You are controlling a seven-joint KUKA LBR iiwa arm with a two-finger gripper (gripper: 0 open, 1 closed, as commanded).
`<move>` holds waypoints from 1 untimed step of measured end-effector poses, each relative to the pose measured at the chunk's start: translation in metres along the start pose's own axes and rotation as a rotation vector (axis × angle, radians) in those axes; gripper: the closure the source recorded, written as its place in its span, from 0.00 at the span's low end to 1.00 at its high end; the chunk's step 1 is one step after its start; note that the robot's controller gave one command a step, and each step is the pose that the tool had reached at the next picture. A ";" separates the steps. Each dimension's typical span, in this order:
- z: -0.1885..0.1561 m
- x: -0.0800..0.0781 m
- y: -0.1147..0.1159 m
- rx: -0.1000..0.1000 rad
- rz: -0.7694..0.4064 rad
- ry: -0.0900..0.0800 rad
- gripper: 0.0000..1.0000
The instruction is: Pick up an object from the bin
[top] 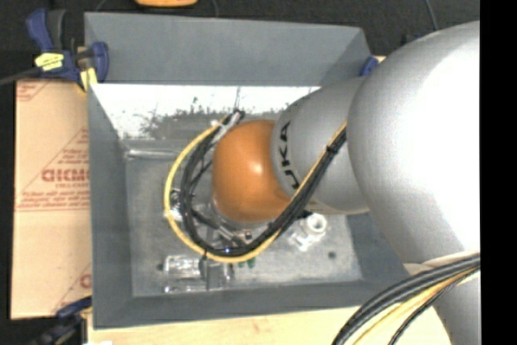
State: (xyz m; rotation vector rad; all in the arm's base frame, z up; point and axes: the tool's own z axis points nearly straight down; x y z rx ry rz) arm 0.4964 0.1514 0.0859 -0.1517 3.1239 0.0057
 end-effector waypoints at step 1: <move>0.008 0.008 0.024 0.000 0.038 -0.006 0.00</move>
Offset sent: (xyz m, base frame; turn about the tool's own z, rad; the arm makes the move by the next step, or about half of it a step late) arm -0.0184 0.0230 -0.0159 0.0381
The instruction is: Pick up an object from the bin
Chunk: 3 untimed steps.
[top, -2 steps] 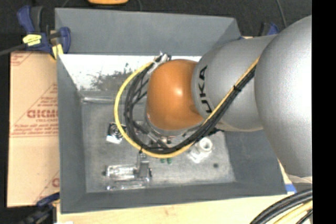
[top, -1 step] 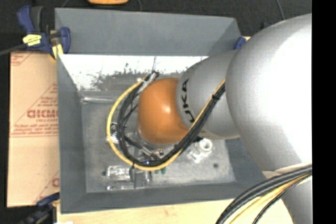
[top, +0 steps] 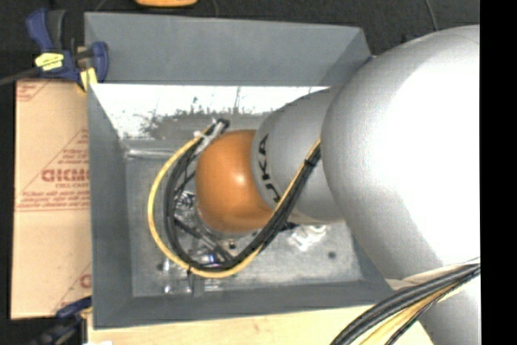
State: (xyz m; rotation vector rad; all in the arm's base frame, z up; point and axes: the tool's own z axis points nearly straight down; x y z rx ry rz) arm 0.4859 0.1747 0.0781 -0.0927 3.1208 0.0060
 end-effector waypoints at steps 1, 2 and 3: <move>0.002 -0.044 -0.072 -0.007 -0.131 0.014 0.00; -0.001 -0.042 -0.070 -0.006 -0.133 0.027 1.00; -0.003 -0.037 -0.067 0.002 -0.156 0.026 1.00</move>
Offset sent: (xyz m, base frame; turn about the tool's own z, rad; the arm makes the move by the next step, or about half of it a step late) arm 0.0445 -0.0720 -0.0081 -0.1358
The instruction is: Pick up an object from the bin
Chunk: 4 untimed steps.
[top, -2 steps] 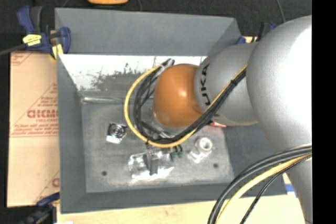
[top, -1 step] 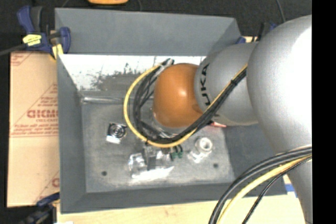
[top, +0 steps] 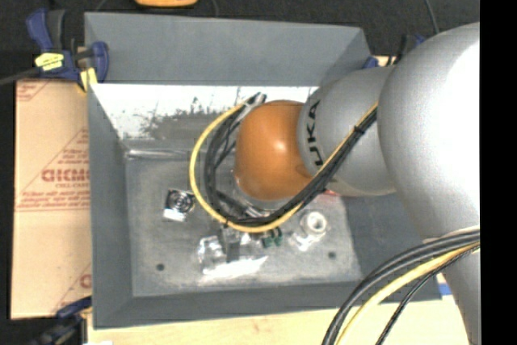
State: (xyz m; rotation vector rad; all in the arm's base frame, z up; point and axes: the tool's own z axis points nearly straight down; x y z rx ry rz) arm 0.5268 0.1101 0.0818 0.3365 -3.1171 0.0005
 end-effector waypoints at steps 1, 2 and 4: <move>0.003 -0.004 0.000 -0.001 0.002 -0.036 0.00; 0.000 -0.001 0.000 0.000 0.004 -0.012 1.00; -0.013 0.009 0.002 0.002 -0.026 -0.017 1.00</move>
Offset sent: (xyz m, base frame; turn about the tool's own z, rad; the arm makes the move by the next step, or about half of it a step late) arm 0.0000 0.0000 0.0000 0.0000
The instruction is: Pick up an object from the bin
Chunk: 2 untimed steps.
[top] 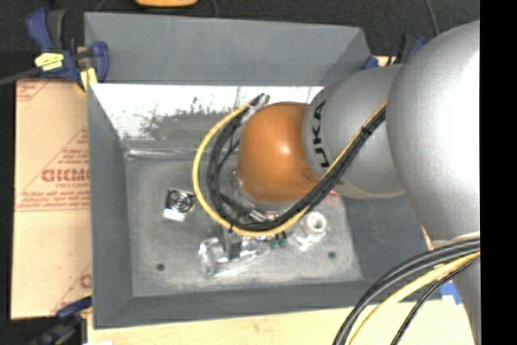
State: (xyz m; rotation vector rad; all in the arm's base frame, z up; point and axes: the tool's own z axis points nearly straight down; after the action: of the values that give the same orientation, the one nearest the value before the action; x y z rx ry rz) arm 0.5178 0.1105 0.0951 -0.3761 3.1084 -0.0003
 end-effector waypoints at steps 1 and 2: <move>-0.003 0.019 0.009 -0.001 -0.019 0.005 1.00; -0.002 0.019 0.010 -0.002 -0.018 0.005 0.00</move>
Offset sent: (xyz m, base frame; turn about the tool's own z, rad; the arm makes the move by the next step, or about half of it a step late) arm -0.0228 0.0053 0.0013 -0.0245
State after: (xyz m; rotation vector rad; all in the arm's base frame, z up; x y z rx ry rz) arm 0.4969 0.1152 0.0974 -0.4048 3.1103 0.0013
